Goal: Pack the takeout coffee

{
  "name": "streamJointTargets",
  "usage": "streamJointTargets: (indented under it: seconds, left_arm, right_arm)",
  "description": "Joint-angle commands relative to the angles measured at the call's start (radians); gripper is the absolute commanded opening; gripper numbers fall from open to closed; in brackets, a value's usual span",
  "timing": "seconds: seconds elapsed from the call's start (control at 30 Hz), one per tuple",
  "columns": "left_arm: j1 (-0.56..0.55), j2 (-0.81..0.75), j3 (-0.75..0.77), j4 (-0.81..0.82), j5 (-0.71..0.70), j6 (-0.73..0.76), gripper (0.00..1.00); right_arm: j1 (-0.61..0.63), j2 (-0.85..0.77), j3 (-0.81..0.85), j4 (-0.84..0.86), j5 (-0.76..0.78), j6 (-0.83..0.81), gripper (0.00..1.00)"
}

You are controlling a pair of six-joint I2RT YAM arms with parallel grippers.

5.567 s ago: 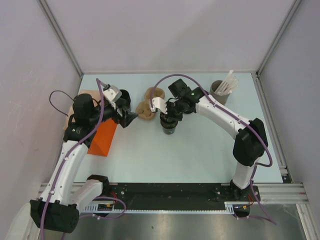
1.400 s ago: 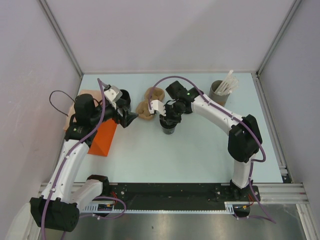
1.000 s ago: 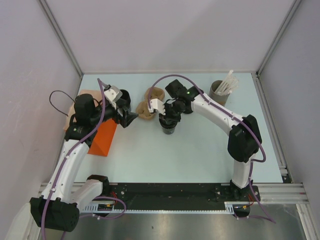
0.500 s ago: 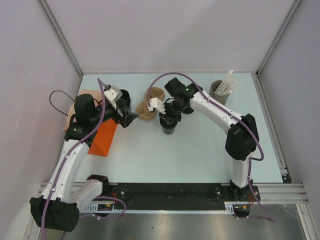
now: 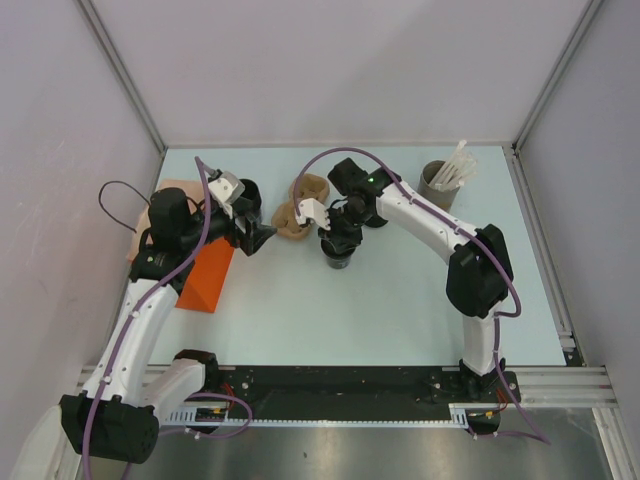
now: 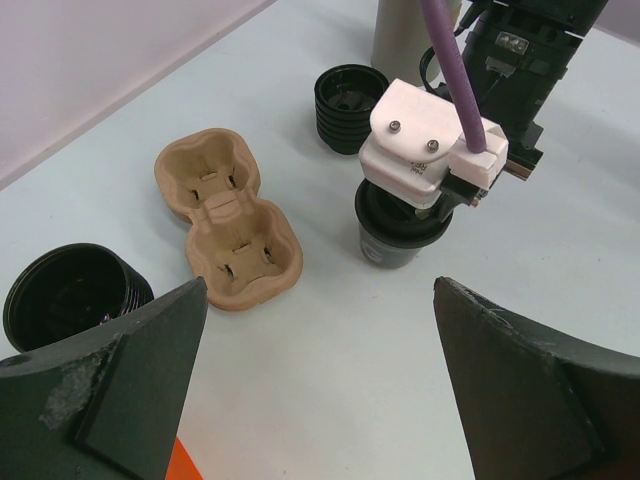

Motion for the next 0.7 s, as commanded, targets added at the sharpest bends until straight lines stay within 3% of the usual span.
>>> streamJointTargets:
  seconds: [0.0, 0.2, 0.67]
  left_arm:
    - [0.008, 0.000, -0.003, 0.034, 0.012, 0.000, 1.00]
    - [0.008, 0.001, -0.003, 0.036, 0.012, 0.002, 1.00]
    - [0.008, 0.001, -0.009, 0.039, 0.021, 0.003, 1.00]
  right_arm:
    - [-0.002, 0.009, 0.034, 0.002, -0.007, 0.008, 0.20]
    - [-0.002, -0.011, 0.045, -0.001, -0.001, 0.014, 0.34]
    - [-0.051, -0.158, 0.114, 0.019, 0.033, 0.112, 0.50]
